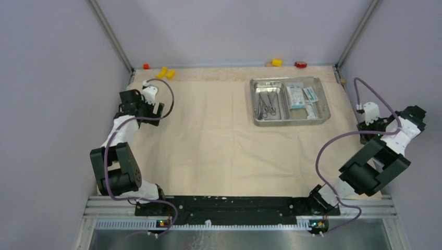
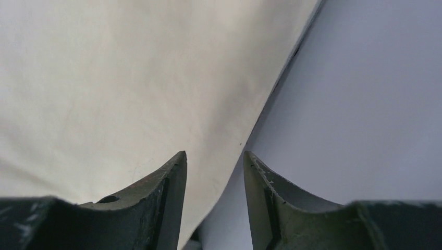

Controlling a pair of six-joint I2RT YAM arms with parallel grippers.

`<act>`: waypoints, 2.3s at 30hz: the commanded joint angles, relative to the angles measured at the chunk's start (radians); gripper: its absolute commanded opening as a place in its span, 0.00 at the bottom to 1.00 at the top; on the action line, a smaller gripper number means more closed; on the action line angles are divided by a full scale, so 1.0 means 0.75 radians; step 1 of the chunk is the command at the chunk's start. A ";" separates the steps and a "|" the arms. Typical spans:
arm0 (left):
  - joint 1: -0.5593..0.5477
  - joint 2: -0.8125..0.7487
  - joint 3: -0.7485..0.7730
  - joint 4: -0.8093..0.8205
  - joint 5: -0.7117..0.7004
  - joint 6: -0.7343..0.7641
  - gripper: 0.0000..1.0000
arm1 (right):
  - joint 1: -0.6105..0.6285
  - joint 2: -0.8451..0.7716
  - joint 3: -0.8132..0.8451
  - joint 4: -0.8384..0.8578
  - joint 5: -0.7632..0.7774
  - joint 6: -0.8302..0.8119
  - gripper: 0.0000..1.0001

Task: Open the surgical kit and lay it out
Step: Smooth out the surgical kit at the center of the board.

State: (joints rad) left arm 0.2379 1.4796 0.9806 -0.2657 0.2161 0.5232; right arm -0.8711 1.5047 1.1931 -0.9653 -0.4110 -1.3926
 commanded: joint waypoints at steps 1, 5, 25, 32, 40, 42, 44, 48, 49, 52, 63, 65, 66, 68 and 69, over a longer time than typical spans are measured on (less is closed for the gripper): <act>0.006 -0.037 0.090 -0.044 0.151 -0.108 0.99 | 0.089 0.076 0.100 0.240 -0.164 0.544 0.43; 0.006 -0.016 0.140 -0.075 0.247 -0.144 0.99 | 0.242 0.150 0.102 0.516 0.000 0.816 0.43; 0.006 0.220 0.365 -0.122 0.300 -0.196 0.99 | 0.421 1.065 1.014 0.394 0.037 1.162 0.49; 0.006 0.248 0.374 -0.119 0.301 -0.205 0.99 | 0.437 1.121 1.015 0.385 0.022 1.153 0.45; 0.006 0.248 0.369 -0.117 0.293 -0.195 0.99 | 0.439 1.154 1.012 0.373 0.034 1.139 0.25; 0.006 0.248 0.366 -0.115 0.292 -0.193 0.99 | 0.439 1.153 1.014 0.376 0.039 1.138 0.18; 0.006 0.248 0.360 -0.115 0.293 -0.191 0.99 | 0.439 1.154 1.021 0.382 0.049 1.140 0.12; 0.006 0.250 0.357 -0.114 0.288 -0.182 0.99 | 0.439 1.159 1.049 0.399 0.072 1.154 0.00; 0.006 0.251 0.358 -0.114 0.285 -0.180 0.99 | 0.439 1.163 1.058 0.401 0.077 1.159 0.00; 0.006 0.251 0.357 -0.112 0.281 -0.176 0.99 | 0.442 1.175 1.080 0.415 0.097 1.178 0.00; 0.006 0.257 0.364 -0.116 0.285 -0.169 0.99 | 0.471 1.187 1.115 0.469 0.193 1.190 0.00; 0.006 0.257 0.365 -0.116 0.285 -0.168 0.99 | 0.474 1.194 1.126 0.469 0.203 1.189 0.00; 0.006 0.257 0.365 -0.116 0.285 -0.169 0.99 | 0.476 1.196 1.129 0.472 0.211 1.189 0.00; 0.005 0.261 0.365 -0.115 0.286 -0.168 0.99 | 0.479 1.198 1.138 0.474 0.217 1.188 0.00; 0.006 0.259 0.364 -0.116 0.288 -0.168 0.99 | 0.481 1.201 1.142 0.474 0.220 1.188 0.00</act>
State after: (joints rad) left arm 0.2379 1.6657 1.2285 -0.3679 0.4263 0.3920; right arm -0.5179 2.3672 1.9938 -0.6880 -0.2993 -0.4969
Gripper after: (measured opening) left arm 0.989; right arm 0.004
